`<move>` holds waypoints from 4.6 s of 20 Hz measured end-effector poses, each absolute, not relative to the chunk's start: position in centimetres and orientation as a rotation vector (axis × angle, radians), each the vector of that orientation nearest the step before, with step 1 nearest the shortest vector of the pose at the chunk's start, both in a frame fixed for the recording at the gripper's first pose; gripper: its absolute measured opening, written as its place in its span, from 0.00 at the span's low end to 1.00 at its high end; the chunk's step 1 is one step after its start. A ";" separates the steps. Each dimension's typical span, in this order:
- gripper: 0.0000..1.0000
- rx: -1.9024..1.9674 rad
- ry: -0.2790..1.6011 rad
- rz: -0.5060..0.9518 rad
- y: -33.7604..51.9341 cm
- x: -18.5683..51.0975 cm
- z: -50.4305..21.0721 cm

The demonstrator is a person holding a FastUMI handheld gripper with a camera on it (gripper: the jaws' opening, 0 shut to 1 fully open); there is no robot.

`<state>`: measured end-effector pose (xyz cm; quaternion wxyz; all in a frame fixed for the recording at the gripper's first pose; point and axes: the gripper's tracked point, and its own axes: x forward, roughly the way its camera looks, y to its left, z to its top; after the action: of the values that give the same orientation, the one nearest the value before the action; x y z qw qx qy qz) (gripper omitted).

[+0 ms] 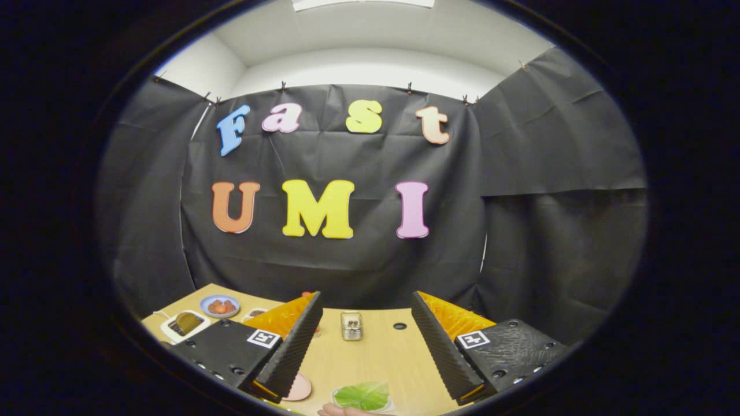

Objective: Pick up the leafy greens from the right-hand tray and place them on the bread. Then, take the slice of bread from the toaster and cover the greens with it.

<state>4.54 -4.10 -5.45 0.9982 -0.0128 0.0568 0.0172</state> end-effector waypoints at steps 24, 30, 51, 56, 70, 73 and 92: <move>0.91 -0.057 1.014 0.223 -7.5 8.5 -42.0; 0.53 -0.088 1.060 0.233 -7.0 9.6 -43.0; 0.01 -0.107 0.986 0.059 -2.8 5.9 -36.1; 0.01 -0.158 0.936 0.098 1.8 4.8 -31.7; 0.00 -0.173 0.996 0.387 22.3 0.5 -31.2; 0.01 -0.152 1.060 0.388 24.0 0.2 -33.5; 0.10 -0.231 1.117 0.159 18.1 6.7 -41.2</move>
<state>6.66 18.15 -41.22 0.8387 -0.1094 0.5281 0.0751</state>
